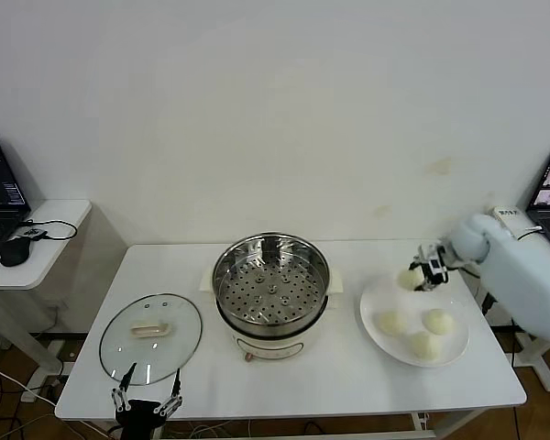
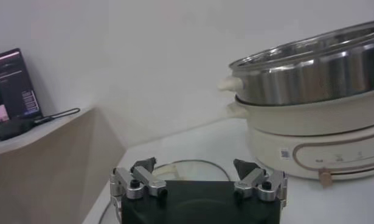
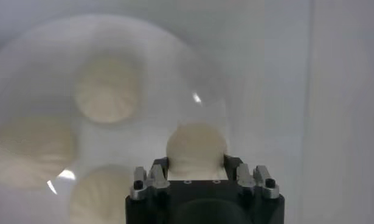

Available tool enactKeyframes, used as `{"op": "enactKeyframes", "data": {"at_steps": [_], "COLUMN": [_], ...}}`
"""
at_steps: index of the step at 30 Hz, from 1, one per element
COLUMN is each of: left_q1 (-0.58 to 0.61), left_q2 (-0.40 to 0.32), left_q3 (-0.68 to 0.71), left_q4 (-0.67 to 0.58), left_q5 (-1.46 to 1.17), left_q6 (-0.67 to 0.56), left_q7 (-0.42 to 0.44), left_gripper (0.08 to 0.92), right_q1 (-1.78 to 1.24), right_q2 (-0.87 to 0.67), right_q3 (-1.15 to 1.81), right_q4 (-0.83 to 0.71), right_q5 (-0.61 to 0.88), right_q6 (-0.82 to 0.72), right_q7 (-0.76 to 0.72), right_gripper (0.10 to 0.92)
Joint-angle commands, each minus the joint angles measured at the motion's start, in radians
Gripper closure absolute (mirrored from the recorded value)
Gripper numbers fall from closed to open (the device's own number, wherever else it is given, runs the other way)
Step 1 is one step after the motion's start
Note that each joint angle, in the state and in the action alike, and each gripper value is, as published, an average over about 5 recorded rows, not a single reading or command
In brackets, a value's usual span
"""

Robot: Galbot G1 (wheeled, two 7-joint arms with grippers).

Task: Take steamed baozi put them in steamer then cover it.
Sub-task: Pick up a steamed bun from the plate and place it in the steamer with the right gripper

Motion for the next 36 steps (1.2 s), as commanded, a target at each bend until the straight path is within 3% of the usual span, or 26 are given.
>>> {"op": "enactKeyframes", "data": {"at_steps": [1, 9, 20, 36], "left_q1": [-0.001, -0.015, -0.022, -0.024], "left_q2": [0.001, 0.007, -0.007, -0.015], "left_q3": [0.000, -0.009, -0.032, -0.047], "left_q4": [-0.001, 0.004, -0.004, 0.003], "left_q5": [0.000, -0.071, -0.086, -0.083], "left_q6": [-0.001, -0.002, -0.003, -0.008], "left_q7": [0.001, 0.003, 0.006, 0.006], "left_gripper": [0.177, 0.177, 0.177, 0.177], "right_q1": [0.207, 0.435, 0.413, 0.263], "right_q2": [-0.060, 0.138, 0.462, 0.553], "right_q3": [-0.157, -0.326, -0.467, -0.533], "right_q4": [0.138, 0.135, 0.064, -0.112], "right_q5": [0.170, 0.324, 0.357, -0.033], "right_q6": [-0.021, -0.008, 0.130, 0.453], "right_q7": [-0.005, 0.039, 0.097, 0.179], "right_gripper": [0.440, 0.440, 0.438, 0.440]}}
